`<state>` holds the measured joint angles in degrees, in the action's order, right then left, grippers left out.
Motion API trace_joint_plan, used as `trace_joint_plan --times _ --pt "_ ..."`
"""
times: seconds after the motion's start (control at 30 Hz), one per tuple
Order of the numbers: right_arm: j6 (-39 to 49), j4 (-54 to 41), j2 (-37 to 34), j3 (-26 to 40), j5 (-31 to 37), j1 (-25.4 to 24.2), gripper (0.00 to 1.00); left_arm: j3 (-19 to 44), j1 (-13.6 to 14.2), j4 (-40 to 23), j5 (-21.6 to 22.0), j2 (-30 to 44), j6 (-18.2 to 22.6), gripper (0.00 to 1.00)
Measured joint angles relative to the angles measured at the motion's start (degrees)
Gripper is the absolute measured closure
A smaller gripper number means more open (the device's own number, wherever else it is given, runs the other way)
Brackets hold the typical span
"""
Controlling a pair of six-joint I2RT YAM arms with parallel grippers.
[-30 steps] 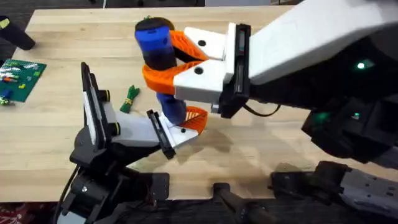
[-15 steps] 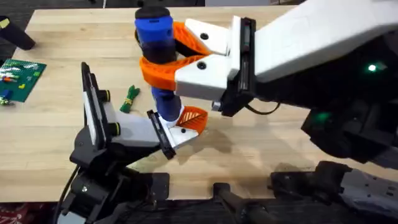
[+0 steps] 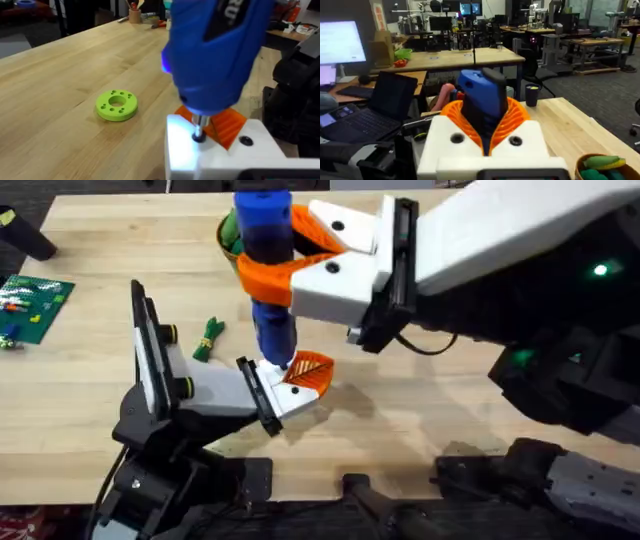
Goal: Pick up the gripper from the table and insert it into the empty holder that is missing its gripper. Then pick up a screw, insert it into the mounting hole, and use the screwdriver to tighten it. Finally, clean up the table by picking up the vegetable and placing it into the bucket.
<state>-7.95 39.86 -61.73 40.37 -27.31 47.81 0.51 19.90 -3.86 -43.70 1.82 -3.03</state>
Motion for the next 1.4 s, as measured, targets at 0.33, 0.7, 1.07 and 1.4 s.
trace_joint_plan --times 0.33,0.7,1.07,1.4 --pt "-0.67 0.06 0.0 0.85 -0.65 -0.11 0.957 0.0 0.0 0.0 0.0 -0.02 0.0 0.991" --pt "-1.06 -3.4 0.04 1.26 -0.67 -0.15 0.957 0.0 0.0 0.0 0.0 -0.02 0.0 0.991" --pt "-1.11 -3.65 0.02 1.28 -1.02 -1.7 0.957 0.0 0.0 0.0 0.0 -0.02 0.0 0.991" --pt "-2.43 -1.64 0.68 1.32 -1.05 -1.99 0.957 0.0 0.0 0.0 0.0 -0.02 0.0 0.991"
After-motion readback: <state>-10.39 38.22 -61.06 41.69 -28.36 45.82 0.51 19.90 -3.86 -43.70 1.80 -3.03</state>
